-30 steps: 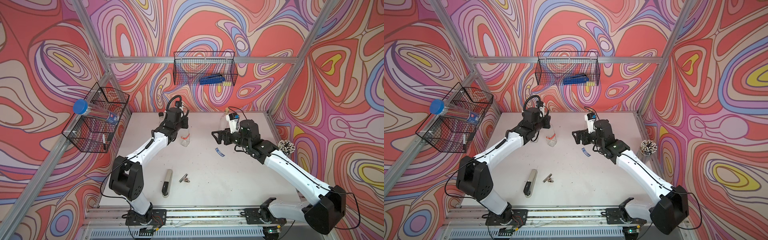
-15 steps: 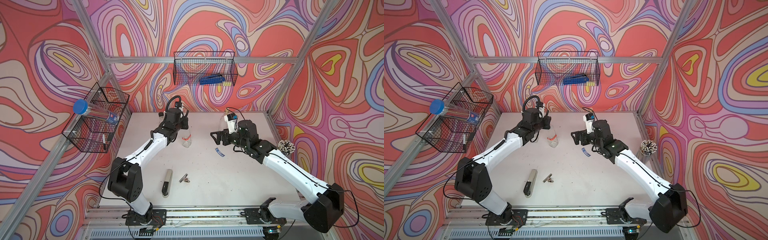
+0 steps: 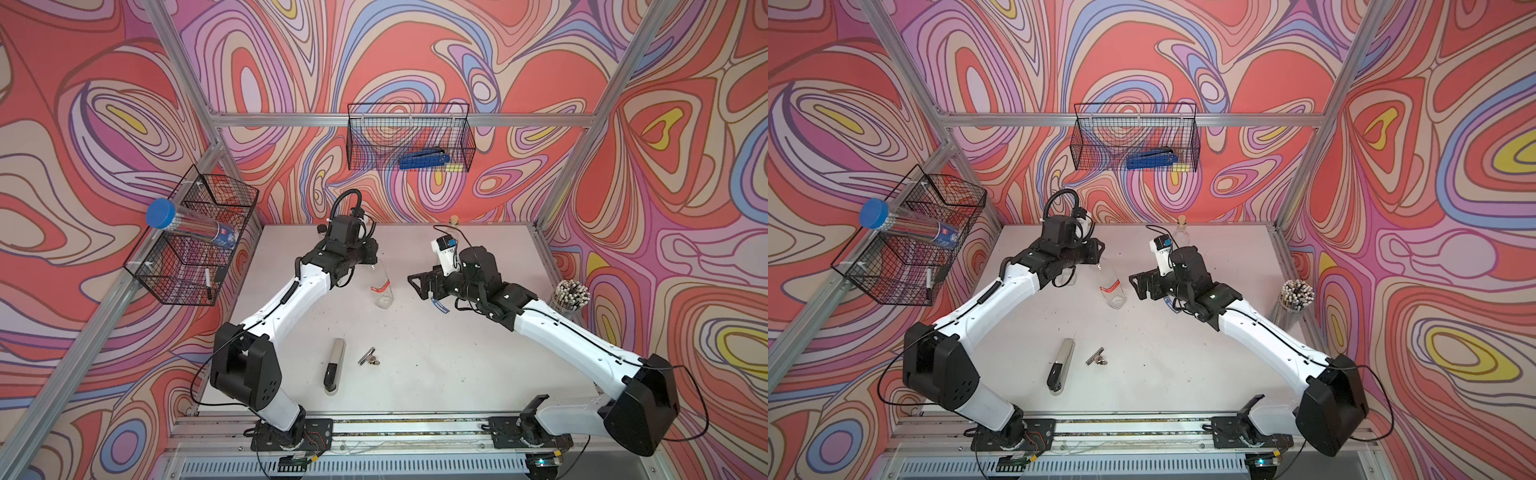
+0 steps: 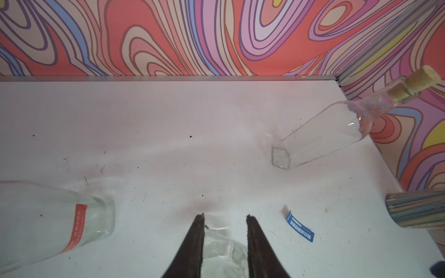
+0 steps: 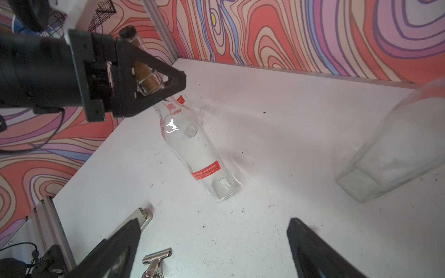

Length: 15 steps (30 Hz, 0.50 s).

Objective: Remove the label from the bottle
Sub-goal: Pick up the bottle from the center of the board.

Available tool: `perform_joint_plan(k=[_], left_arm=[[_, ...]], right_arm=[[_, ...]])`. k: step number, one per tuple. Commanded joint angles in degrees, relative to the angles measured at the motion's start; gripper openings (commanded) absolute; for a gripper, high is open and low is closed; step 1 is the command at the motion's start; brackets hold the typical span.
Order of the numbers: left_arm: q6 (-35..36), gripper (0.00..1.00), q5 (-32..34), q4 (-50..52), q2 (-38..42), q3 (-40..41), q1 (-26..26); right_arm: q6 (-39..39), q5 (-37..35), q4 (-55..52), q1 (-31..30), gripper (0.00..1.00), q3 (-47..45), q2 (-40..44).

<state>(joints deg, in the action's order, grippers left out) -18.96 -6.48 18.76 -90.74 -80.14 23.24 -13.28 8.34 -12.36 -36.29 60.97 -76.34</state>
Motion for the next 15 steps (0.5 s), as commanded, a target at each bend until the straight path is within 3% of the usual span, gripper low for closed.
perform_joint_plan(k=[1,8,15], left_arm=[[-2.0,0.0,-4.4,2.3,4.8,-4.0,0.0],[-3.3,0.0,-7.5,4.6,8.8,-4.8,-0.1],[-5.3,0.0,-10.3,5.2,12.8,-4.3,0.0]], right_arm=[[4.0,-2.3,3.0,-3.1,0.98,-2.4,-1.4],[10.1,-11.1,7.0,-11.1,0.98,-5.6,-6.6],[12.1,-14.4,16.7,-13.7,0.98,-11.0,-7.6]])
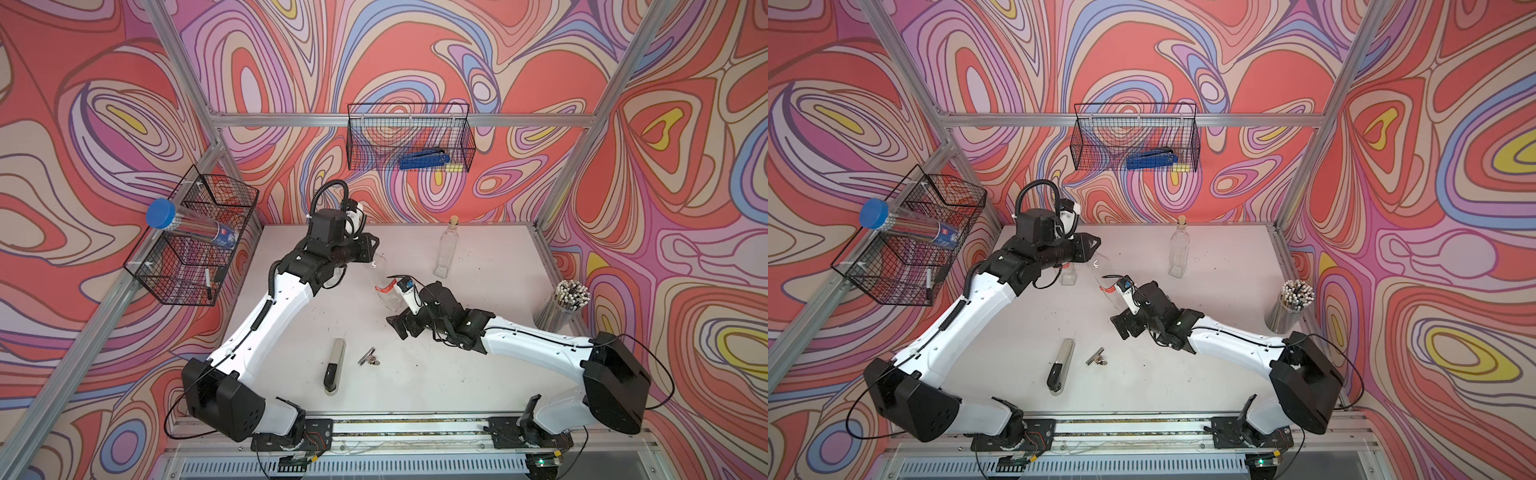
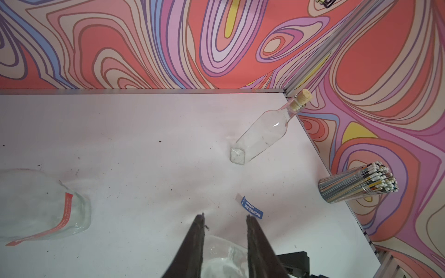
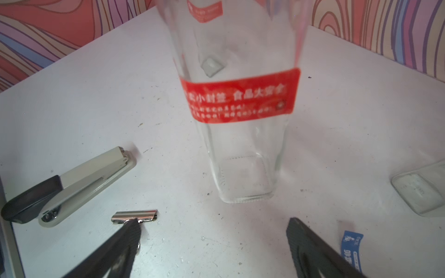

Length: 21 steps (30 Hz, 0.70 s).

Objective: Remove the label from the bottle
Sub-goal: Pick up the bottle from the center of the board.

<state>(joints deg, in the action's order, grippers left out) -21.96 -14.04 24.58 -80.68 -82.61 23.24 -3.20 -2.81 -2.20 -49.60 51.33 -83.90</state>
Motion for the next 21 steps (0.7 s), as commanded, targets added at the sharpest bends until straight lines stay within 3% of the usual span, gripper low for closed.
perform_joint_plan(k=[1,16,21], left_arm=[[-2.6,0.0,-3.1,-0.6,3.3,-1.8,0.0],[-6.1,0.0,-7.4,-2.3,6.3,0.6,0.0],[-6.6,0.0,-8.0,-3.1,6.3,1.0,0.0]], right_arm=[[2.1,-3.8,8.0,-0.5,0.98,-2.2,0.2],[6.1,-4.7,15.8,-0.6,0.98,-4.5,0.4],[6.3,-3.1,16.2,-0.5,0.88,-3.5,-0.5]])
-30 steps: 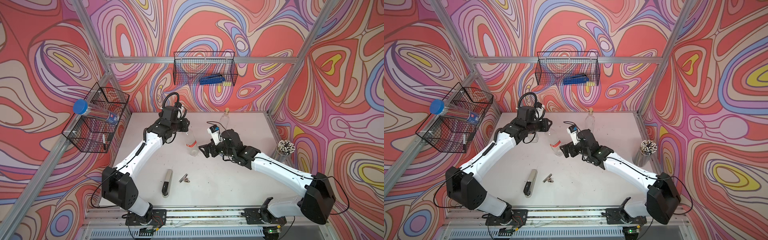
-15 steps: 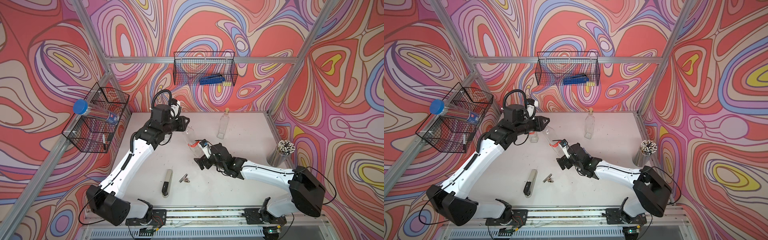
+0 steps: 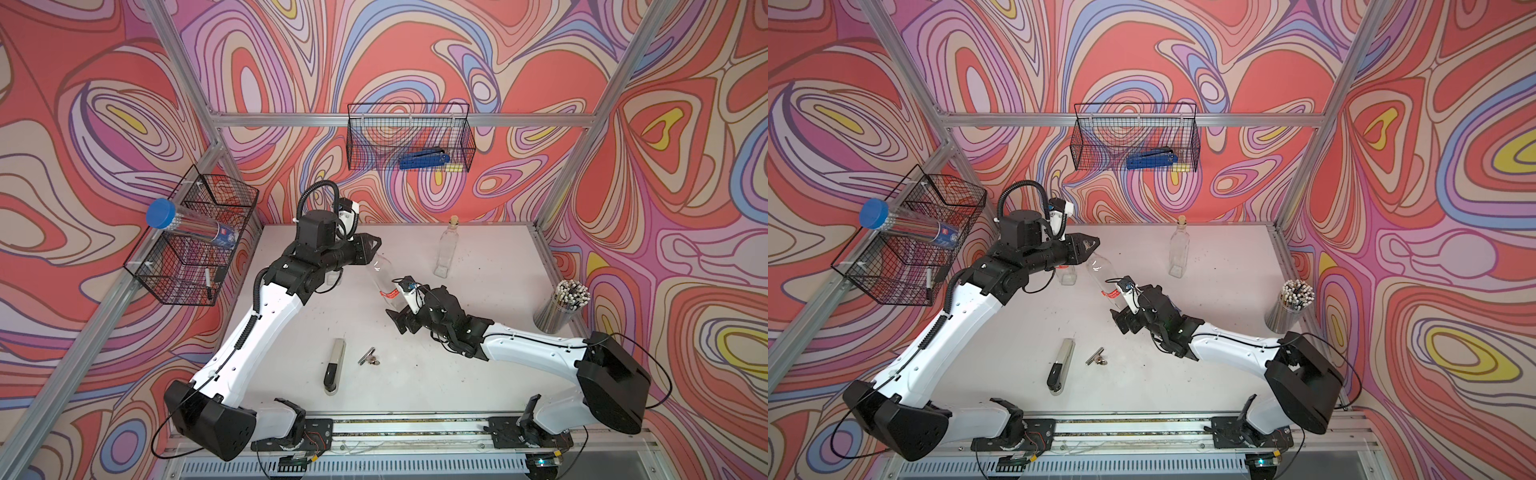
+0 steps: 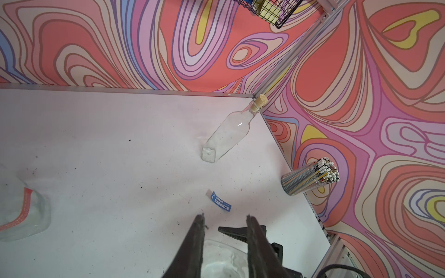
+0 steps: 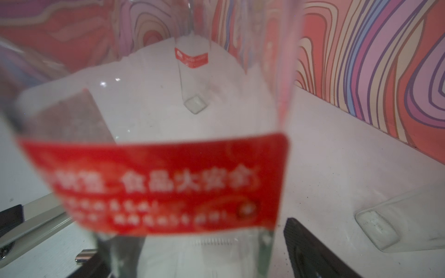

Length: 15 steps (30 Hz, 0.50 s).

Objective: Remove the label from the bottle
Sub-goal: Pick up the bottle from the center of the board.

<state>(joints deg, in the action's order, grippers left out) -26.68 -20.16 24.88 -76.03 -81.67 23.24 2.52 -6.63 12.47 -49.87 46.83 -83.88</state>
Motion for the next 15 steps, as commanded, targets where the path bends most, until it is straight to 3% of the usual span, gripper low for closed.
perform_joint_plan(k=[1,9,15], left_arm=[[-1.9,0.0,-2.1,-3.4,1.6,0.0,-0.1],[-1.9,0.0,-2.6,-4.4,1.8,0.7,0.0],[-1.9,0.0,-4.5,-8.3,2.5,2.9,0.0]], right_arm=[[0.5,0.7,1.8,-0.3,0.85,1.0,-0.6],[-0.5,3.4,2.4,-0.3,0.55,1.3,-1.2],[-1.0,6.5,1.6,-0.2,0.11,1.8,-0.9]])
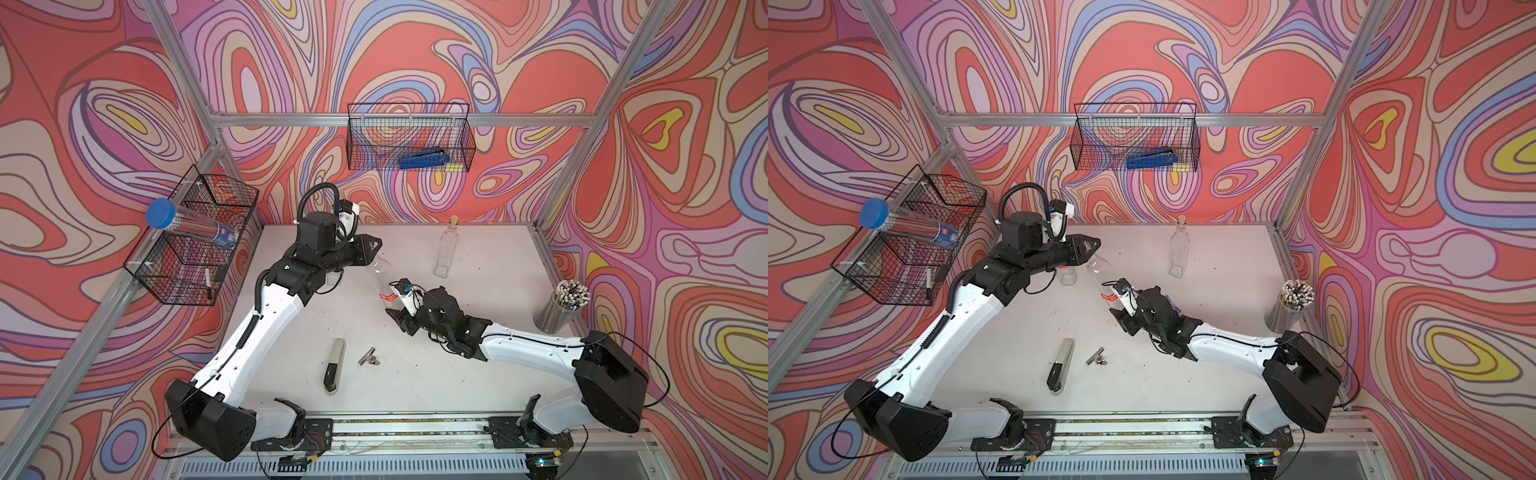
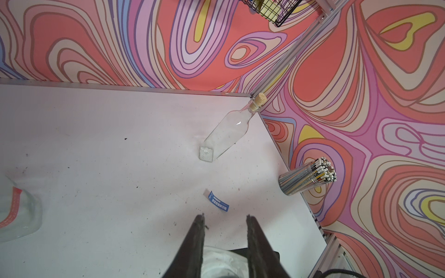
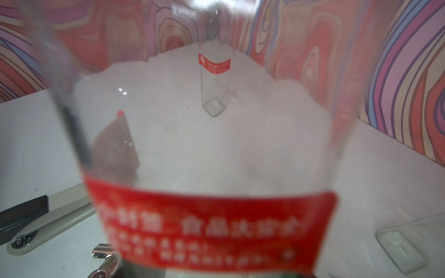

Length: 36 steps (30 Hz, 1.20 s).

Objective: Remove the label from the bottle
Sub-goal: Pick up the bottle from the center of the board.

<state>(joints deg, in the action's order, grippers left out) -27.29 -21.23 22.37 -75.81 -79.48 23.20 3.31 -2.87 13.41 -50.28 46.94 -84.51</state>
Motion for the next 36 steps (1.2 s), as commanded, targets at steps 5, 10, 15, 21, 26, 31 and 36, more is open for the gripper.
perform_joint_plan(k=[5,10,15,21,26,31,36], left_arm=[[-0.4,0.0,-5.9,-10.0,3.2,3.1,-0.2],[0.3,0.13,-9.3,-12.3,4.4,4.8,-1.3],[-1.5,0.28,-17.1,-17.1,6.1,6.6,-4.5],[-1.0,0.47,-25.0,-20.7,6.8,7.0,-5.1],[-3.4,0.53,-29.8,-26.5,7.4,9.0,-5.4],[-5.7,0.54,-32.9,-31.3,8.1,10.6,-5.8],[-6.3,0.54,-32.8,-32.5,8.6,11.6,-6.2]], right_arm=[[-1.9,6.4,-1.4,0.2,0.0,2.8,0.9],[-1.8,12.4,-4.8,0.4,0.0,4.3,2.5],[-1.5,19.9,-8.4,1.2,0.0,5.8,5.6],[-2.5,31.7,-10.6,3.3,0.0,7.8,7.9],[-4.8,40.2,-10.0,5.7,0.0,8.6,9.1],[-9.1,46.7,-6.1,9.2,0.0,7.7,10.6],[-9.9,48.7,-5.6,9.8,0.0,8.2,10.7]])
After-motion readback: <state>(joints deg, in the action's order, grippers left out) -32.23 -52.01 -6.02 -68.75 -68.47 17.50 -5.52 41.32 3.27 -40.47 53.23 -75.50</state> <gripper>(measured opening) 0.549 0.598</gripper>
